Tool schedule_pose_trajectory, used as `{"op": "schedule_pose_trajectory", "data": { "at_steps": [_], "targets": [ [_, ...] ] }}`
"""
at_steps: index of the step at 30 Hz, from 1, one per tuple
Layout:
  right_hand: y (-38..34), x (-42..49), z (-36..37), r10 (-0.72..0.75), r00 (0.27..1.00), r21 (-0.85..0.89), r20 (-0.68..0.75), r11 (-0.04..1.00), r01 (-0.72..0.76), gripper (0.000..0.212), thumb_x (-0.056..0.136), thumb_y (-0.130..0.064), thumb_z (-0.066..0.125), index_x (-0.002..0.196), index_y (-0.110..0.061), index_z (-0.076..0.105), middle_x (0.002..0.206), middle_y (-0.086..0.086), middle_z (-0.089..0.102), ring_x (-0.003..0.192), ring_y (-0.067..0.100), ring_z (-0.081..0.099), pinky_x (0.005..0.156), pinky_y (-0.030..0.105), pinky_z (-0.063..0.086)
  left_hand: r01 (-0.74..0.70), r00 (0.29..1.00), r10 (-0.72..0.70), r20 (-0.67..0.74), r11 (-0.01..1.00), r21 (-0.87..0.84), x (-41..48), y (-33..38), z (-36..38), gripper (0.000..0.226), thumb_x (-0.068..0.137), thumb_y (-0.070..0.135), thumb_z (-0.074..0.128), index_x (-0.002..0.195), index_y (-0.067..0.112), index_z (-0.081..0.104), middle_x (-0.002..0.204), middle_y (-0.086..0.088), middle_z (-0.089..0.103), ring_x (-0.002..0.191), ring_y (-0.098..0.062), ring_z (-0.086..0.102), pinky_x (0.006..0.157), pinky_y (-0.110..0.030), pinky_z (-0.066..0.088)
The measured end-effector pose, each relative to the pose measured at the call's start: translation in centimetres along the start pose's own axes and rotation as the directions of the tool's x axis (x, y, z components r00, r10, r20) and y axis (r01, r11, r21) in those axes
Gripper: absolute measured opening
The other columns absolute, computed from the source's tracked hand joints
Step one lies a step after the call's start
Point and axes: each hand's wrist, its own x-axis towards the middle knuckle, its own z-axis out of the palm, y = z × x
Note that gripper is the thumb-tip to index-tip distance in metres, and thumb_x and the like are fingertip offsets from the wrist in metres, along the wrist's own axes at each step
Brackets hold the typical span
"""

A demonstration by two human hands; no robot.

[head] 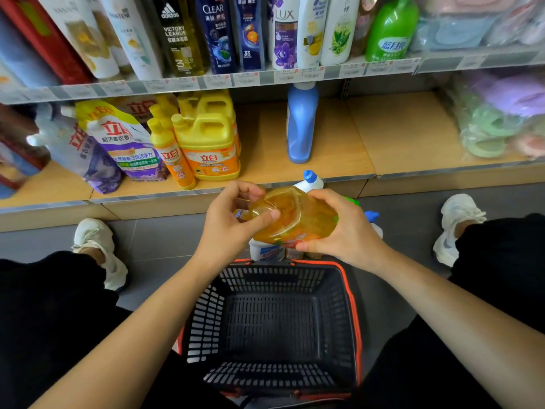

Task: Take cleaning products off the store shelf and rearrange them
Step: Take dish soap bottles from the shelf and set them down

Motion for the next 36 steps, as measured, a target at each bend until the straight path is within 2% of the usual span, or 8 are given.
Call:
{"op": "schedule_pose_trajectory", "data": {
  "at_steps": [11,15,18,23,26,29,32,36],
  "targets": [
    [0.1,0.1,-0.1,0.023,0.999,0.081,-0.023,0.996,-0.021,0.071,0.056,-0.057,0.088,0.116,-0.056,0.05,0.116,-0.028,0.059,0.111,-0.004,0.058,0.084,0.006,0.044,0.08,0.997,-0.079,0.014,0.974,-0.21,0.5,-0.9,-0.5,0.029,0.093,-0.003,0.065,0.11,0.018,0.073,0.094,0.009,0.076,0.087,-0.009,0.069,0.068,-0.022,0.055],
    [0.4,0.4,-0.2,0.07,0.996,0.2,-0.058,0.978,-0.057,0.074,0.056,-0.048,0.093,0.119,-0.047,0.054,0.115,-0.022,0.065,0.11,0.001,0.063,0.085,0.011,0.049,-0.039,0.996,0.053,0.076,0.984,-0.173,0.2,-1.0,-0.4,0.032,0.096,-0.004,0.059,0.105,0.021,0.076,0.131,0.002,0.068,0.127,-0.013,0.06,0.094,-0.029,0.053],
    [0.5,0.5,-0.3,0.082,0.995,0.249,-0.061,0.966,-0.065,0.071,0.061,-0.032,0.096,0.12,-0.04,0.056,0.115,-0.019,0.067,0.108,0.001,0.065,0.083,0.012,0.051,-0.082,0.984,0.113,0.14,0.975,-0.208,0.0,-1.1,-0.2,0.026,0.092,0.005,0.06,0.103,0.02,0.077,0.146,-0.003,0.056,0.141,-0.013,0.047,0.099,-0.025,0.05],
    [0.6,0.7,-0.4,0.126,0.991,0.359,-0.053,0.928,-0.099,0.073,0.063,-0.029,0.095,0.126,-0.031,0.058,0.118,-0.014,0.07,0.109,0.006,0.067,0.083,0.017,0.054,-0.093,0.988,0.122,0.094,0.958,-0.271,0.1,-1.5,-0.1,0.032,0.089,0.004,0.068,0.11,0.025,0.078,0.145,-0.004,0.058,0.137,-0.015,0.052,0.102,-0.032,0.052],
    [0.8,0.9,-0.3,0.199,0.979,0.488,-0.033,0.858,-0.158,0.073,0.062,-0.036,0.091,0.127,-0.026,0.059,0.118,-0.003,0.073,0.11,0.016,0.069,0.087,0.035,0.059,-0.069,0.995,0.085,0.044,0.956,-0.286,0.2,-2.3,0.4,0.051,0.088,-0.005,0.069,0.128,0.027,0.067,0.135,0.002,0.066,0.121,-0.022,0.065,0.096,-0.034,0.055],
    [1.2,1.2,-0.6,0.23,0.973,0.613,-0.01,0.77,-0.176,0.073,0.069,-0.021,0.089,0.133,-0.018,0.054,0.119,0.008,0.071,0.11,0.028,0.07,0.09,0.051,0.058,0.087,0.985,-0.056,0.164,0.978,-0.189,0.2,-3.7,0.8,0.063,0.085,0.009,0.074,0.143,0.023,0.052,0.136,0.003,0.064,0.112,-0.023,0.068,0.094,-0.036,0.057],
    [1.0,1.4,-1.1,0.238,0.971,0.684,-0.03,0.713,-0.154,0.071,0.073,-0.013,0.084,0.136,-0.015,0.051,0.12,0.01,0.071,0.11,0.03,0.069,0.084,0.045,0.06,0.211,0.899,-0.189,0.395,0.977,-0.012,-0.3,-5.5,1.9,0.064,0.085,0.025,0.079,0.143,0.022,0.052,0.133,0.005,0.066,0.121,-0.016,0.063,0.103,-0.044,0.053],
    [0.8,1.3,-1.5,0.265,0.961,0.763,-0.079,0.637,-0.113,0.067,0.074,-0.008,0.08,0.134,-0.008,0.05,0.123,0.015,0.069,0.112,0.035,0.068,0.087,0.048,0.058,0.314,0.821,-0.274,0.501,0.949,0.004,-1.4,-6.9,3.8,0.069,0.087,0.026,0.079,0.147,0.027,0.044,0.125,0.011,0.07,0.117,-0.008,0.065,0.095,-0.026,0.054]
  ]
}}
